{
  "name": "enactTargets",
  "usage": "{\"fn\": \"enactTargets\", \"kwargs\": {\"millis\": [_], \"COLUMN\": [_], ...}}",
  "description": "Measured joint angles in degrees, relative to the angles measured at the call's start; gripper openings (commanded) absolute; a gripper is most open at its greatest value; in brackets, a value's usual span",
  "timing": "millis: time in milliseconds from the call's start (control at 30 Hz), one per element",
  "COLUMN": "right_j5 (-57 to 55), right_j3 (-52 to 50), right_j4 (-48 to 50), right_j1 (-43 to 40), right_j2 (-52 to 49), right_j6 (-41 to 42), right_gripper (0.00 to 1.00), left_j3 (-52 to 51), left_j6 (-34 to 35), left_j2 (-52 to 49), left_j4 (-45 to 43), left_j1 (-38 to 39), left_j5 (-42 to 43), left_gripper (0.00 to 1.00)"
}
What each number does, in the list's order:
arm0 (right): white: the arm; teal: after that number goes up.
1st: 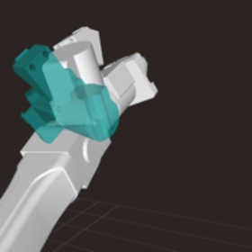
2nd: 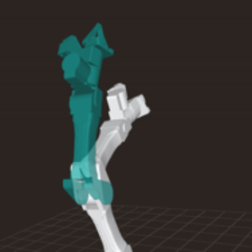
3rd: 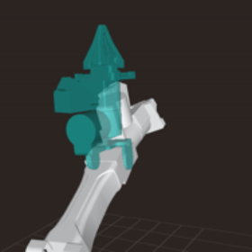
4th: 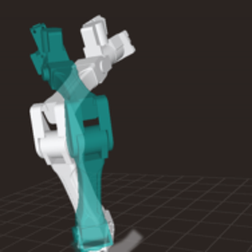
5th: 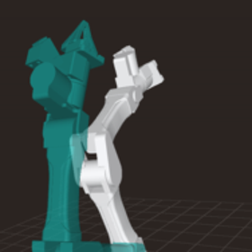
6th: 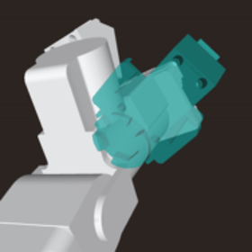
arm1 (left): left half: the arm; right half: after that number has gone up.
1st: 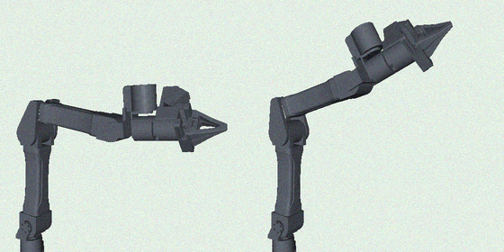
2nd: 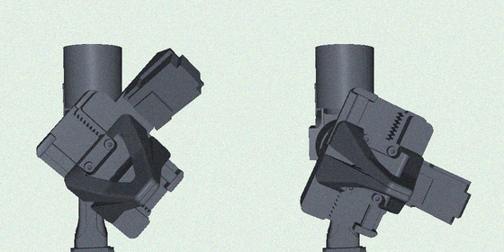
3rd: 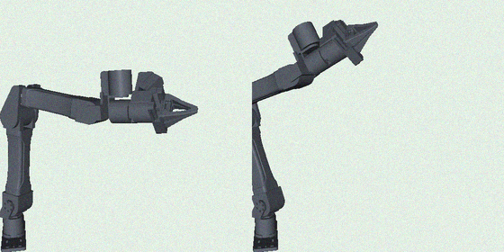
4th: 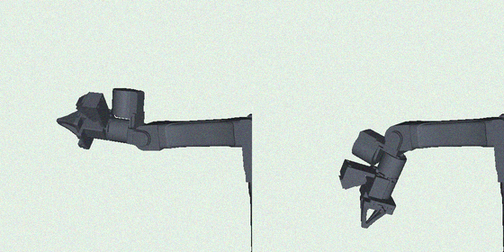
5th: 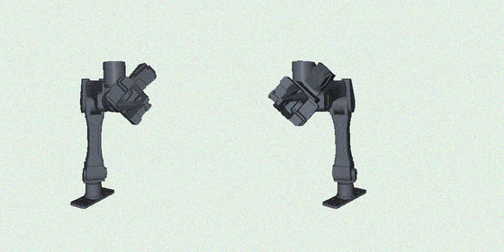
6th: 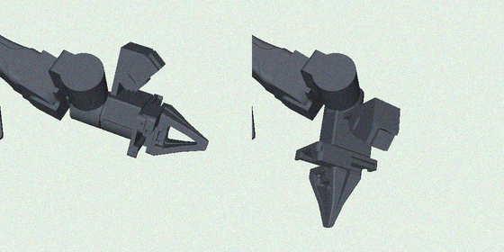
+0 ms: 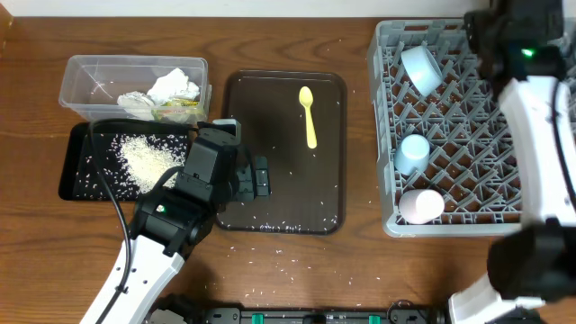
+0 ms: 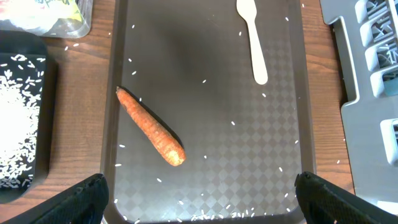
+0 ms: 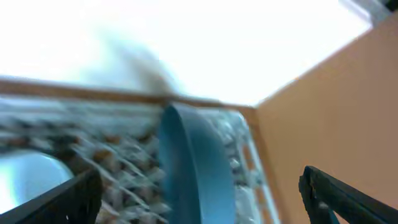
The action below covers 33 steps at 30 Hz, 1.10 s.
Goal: Sort waste into correct bins and load items into the dishwasher rack
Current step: 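Lift the blue plate and stand it upright at the rack's back, then move the right gripper to the yellow spoon and grasp it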
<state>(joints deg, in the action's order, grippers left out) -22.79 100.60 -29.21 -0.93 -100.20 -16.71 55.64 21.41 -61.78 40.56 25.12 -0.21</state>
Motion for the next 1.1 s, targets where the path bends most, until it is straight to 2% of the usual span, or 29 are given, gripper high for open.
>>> {"fn": "enactTargets", "kwargs": {"millis": [133,267,367,533,767,933,1033,1100], "right_j5": [13.79,32.11,39.21,38.29,22.84,16.65,15.47,15.74], "right_j3": [0.04,0.04,0.04,0.04,0.04,0.02,0.00,0.00], "right_j4": [-3.37,-5.40,-5.35,-3.98,0.02,2.93,3.28,2.99], "right_j1": [0.00,0.22,2.03,11.23,25.97,30.69,31.45,31.58], "right_j2": [4.39,5.60,5.01,1.49,-10.73,-18.21,-21.11,-22.99], "right_j6": [6.19,12.85,18.32,25.40,28.33,30.08,32.00,32.87], "right_gripper": [0.99,0.99,0.99,0.94,0.93,0.75,0.68,0.61], "left_j3": [0.00,0.00,0.00,0.00,0.00,0.00,0.00,0.00], "left_j6": [0.00,0.00,0.00,0.00,0.00,0.00,0.00,0.00], "left_j2": [0.00,0.00,0.00,0.00,0.00,0.00,0.00,0.00], "left_j4": [-0.02,0.00,0.00,-0.02,0.00,-0.02,-0.02,-0.02], "left_j1": [0.00,0.00,0.00,0.00,0.00,0.00,0.00,0.00], "left_j5": [0.00,0.00,0.00,0.00,0.00,0.00,0.00,0.00], "left_gripper": [0.98,0.98,0.98,0.98,0.98,0.98,0.98,0.97]}}
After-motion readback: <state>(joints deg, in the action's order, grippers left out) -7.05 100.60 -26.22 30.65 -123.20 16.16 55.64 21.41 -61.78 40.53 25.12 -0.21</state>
